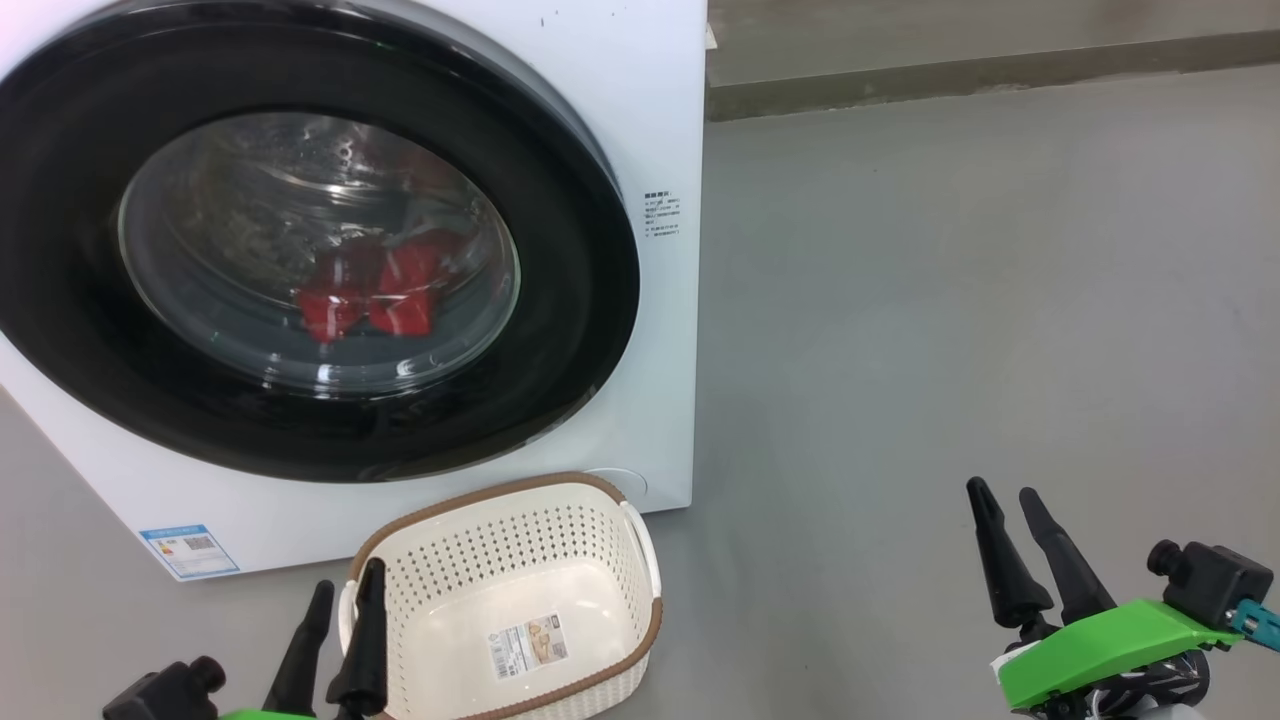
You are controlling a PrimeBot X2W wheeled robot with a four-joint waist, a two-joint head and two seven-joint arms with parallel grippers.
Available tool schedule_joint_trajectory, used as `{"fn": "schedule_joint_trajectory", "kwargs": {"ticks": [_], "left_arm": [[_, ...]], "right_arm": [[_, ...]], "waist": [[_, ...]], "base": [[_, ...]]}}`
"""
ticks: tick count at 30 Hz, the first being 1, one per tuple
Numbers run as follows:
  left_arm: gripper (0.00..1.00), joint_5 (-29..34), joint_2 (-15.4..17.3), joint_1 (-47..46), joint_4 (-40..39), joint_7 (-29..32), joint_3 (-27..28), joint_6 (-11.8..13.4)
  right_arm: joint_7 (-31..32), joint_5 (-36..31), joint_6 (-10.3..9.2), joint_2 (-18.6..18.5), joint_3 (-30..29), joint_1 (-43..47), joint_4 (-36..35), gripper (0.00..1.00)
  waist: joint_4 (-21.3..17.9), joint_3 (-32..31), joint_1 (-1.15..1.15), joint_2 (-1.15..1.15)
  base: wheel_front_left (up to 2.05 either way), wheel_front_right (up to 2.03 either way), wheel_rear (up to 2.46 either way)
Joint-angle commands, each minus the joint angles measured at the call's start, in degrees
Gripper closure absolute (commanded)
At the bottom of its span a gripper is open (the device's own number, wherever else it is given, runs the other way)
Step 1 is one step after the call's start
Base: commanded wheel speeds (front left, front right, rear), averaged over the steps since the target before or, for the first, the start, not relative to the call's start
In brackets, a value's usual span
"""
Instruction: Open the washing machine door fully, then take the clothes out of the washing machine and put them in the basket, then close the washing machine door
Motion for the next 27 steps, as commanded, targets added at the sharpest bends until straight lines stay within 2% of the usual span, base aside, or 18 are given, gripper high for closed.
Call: {"fn": "schedule_joint_trajectory", "kwargs": {"ticks": [1,27], "left_arm": [[0.00,2.05,1.20,-2.01,-1.74,-0.84,0.78,-0.28],[0.00,19.18,2.21,-1.65,-2.71,-5.24,-1.24,-0.38]], "right_arm": [[-0.98,-2.40,-0.02,-1.14,1.46,-2.47,-1.92,0.00],[-5.36,-20.47,-0.03,-2.38,3.72,-2.70,-4.03,0.00]], "waist": [[0.02,-0.15,0.00,0.00],[-0.54,-1.74,0.00,0.00]], "base": [[0.00,0.00,0.00],[0.00,0.00,0.00]]}}
